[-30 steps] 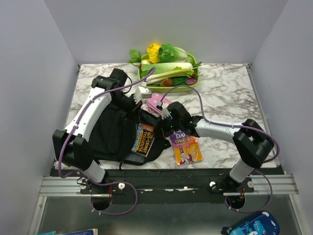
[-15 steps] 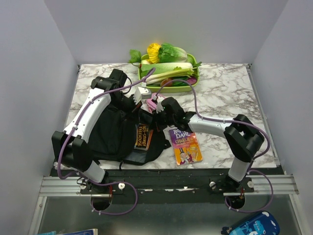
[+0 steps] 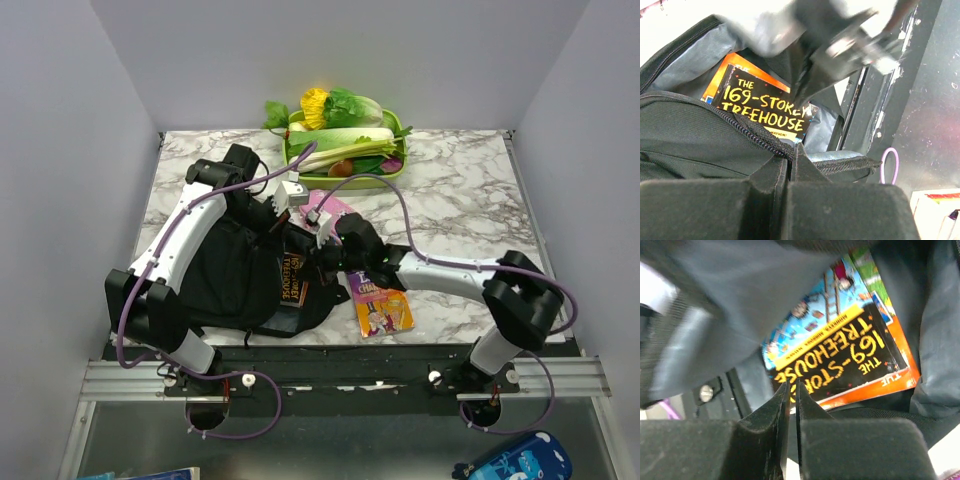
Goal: Pack the student bag
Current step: Pick up the book from the center of the board.
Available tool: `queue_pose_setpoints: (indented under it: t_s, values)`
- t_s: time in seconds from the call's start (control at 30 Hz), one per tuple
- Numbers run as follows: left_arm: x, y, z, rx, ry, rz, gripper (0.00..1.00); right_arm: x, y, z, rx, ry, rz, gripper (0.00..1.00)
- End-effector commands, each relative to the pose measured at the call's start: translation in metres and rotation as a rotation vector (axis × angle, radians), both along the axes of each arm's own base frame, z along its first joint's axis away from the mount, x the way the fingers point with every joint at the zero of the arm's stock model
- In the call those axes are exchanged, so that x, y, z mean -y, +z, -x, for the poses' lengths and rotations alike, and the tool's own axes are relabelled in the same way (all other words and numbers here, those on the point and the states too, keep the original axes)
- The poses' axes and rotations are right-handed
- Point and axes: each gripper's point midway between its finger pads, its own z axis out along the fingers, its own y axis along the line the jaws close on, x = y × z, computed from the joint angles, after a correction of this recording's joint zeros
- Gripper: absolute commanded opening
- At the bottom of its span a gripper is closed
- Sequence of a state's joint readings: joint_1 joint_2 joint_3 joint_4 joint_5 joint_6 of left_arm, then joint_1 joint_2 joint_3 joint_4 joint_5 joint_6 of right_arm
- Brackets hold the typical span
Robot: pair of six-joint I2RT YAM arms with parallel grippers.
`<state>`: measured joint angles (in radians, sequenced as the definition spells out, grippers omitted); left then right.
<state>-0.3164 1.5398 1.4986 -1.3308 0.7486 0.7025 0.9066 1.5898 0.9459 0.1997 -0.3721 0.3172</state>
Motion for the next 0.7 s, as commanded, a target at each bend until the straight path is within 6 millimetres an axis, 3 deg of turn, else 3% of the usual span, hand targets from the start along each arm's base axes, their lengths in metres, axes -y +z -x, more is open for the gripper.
queue_pose_setpoints:
  t_s: [0.0, 0.13, 0.2, 0.23, 0.27, 0.3, 0.33, 0.4, 0.43, 0.5, 0.53, 0.67]
  values:
    - [0.007, 0.016, 0.006, 0.005, -0.021, 0.057, 0.00, 0.000, -0.053, 0.010, -0.053, 0.040, 0.113, 0.15]
    - [0.005, 0.013, 0.007, 0.007, -0.021, 0.045, 0.00, 0.018, -0.071, -0.001, -0.032, -0.041, 0.219, 0.10]
    - [0.005, 0.012, 0.007, 0.006, -0.023, 0.044, 0.00, 0.042, -0.078, -0.004, -0.019, -0.130, 0.281, 0.11]
    - [0.005, 0.011, 0.007, 0.002, -0.023, 0.043, 0.00, 0.051, -0.078, -0.006, -0.014, -0.167, 0.291, 0.20]
    - [0.005, 0.009, 0.008, -0.005, -0.024, 0.042, 0.00, 0.058, -0.064, -0.007, -0.004, -0.209, 0.266, 0.30]
    - [0.006, 0.009, 0.007, -0.004, -0.025, 0.043, 0.00, 0.074, -0.071, -0.009, -0.006, -0.272, 0.292, 0.44]
    - [0.006, 0.009, 0.007, -0.004, -0.027, 0.045, 0.00, 0.085, -0.069, -0.015, -0.025, -0.321, 0.282, 0.71]
    - [0.006, 0.008, 0.006, -0.005, -0.029, 0.044, 0.00, 0.103, -0.059, -0.014, -0.102, -0.378, 0.216, 0.91]
    - [0.006, 0.009, 0.006, -0.004, -0.031, 0.046, 0.00, 0.120, -0.056, -0.029, -0.134, -0.442, 0.191, 1.00]
    - [0.007, 0.009, 0.006, -0.005, -0.035, 0.045, 0.00, 0.139, -0.053, -0.034, -0.196, -0.494, 0.159, 1.00]
    - [0.006, 0.010, 0.005, -0.004, -0.035, 0.045, 0.00, 0.159, -0.055, -0.049, -0.212, -0.565, 0.157, 1.00]
    - [0.006, 0.012, 0.006, 0.002, -0.036, 0.048, 0.00, 0.209, -0.076, -0.055, -0.276, -0.705, 0.290, 1.00]
